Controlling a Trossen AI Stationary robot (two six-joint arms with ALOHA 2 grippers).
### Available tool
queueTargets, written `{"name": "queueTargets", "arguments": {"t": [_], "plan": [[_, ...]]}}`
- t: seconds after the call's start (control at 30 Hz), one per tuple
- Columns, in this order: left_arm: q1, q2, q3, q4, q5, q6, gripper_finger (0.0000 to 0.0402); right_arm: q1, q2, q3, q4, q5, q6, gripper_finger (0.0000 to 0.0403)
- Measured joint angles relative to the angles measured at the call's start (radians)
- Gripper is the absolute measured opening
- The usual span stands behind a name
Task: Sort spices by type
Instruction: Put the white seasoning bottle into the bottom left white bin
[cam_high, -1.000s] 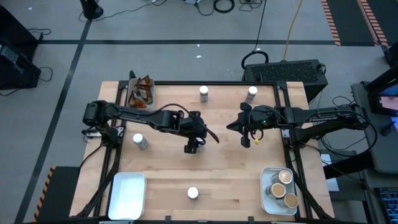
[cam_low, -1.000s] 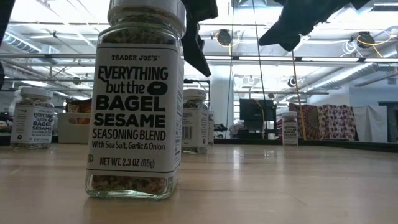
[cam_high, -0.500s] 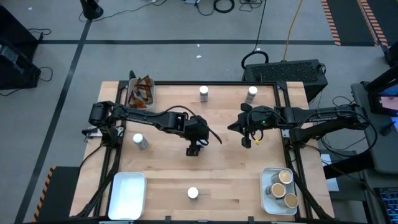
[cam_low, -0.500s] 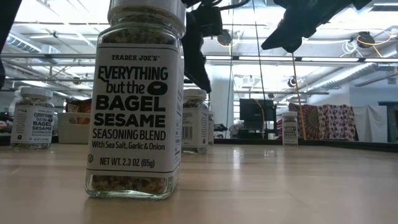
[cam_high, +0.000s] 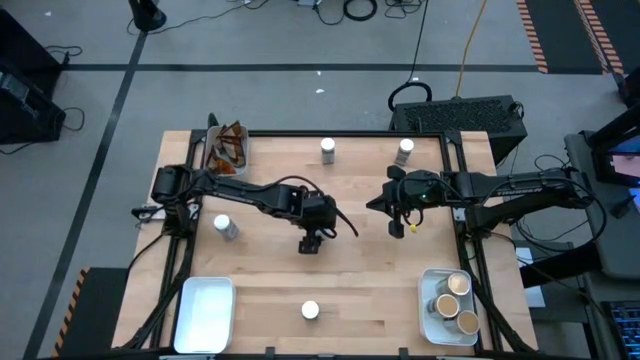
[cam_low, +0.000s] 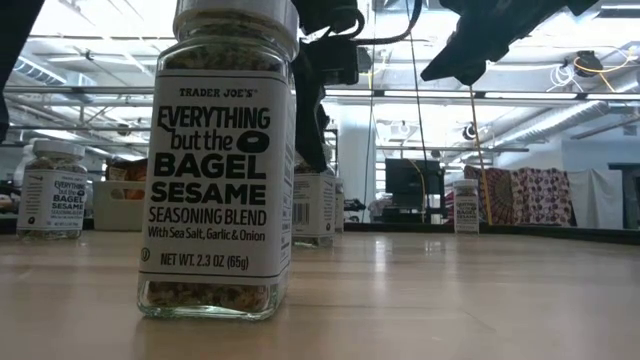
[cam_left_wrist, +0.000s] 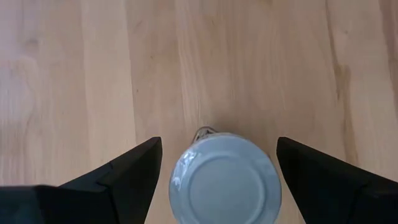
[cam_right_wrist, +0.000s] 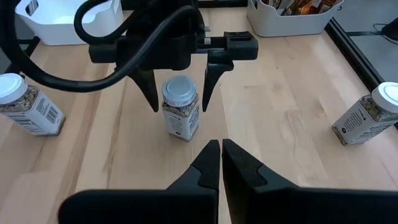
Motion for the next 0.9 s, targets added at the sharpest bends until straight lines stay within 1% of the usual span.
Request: {"name": "queueTargets", "arguments": {"t": [0.3,0.4,0.57,0.77,0.9], "plan": [[0.0,0.002,0.0,-0.01,0.0,0.004,0.032,0.0,0.0,0.0,-0.001,0.0,0.0,0.0],[0.0,0.002,0.0,-0.01,-0.001,0.008,0.0312,0.0,0.0,0.0,-0.001,0.0,0.0,0.0],[0.0,0.002,0.0,-0.011,-0.002,0.021,0.0276,0.0,0.0,0.0,0.0,0.0,-0.001,0.0],[0.0,0.0,0.001,-0.003,-0.026,0.052,0.0206,0.0,0.0,0.0,0.0,0.0,-0.001,0.0],[0.0,0.0,0.008,-0.018,-0.03,0.079,0.0206,0.0,0.0,0.0,0.0,0.0,-0.001,0.0]]}}
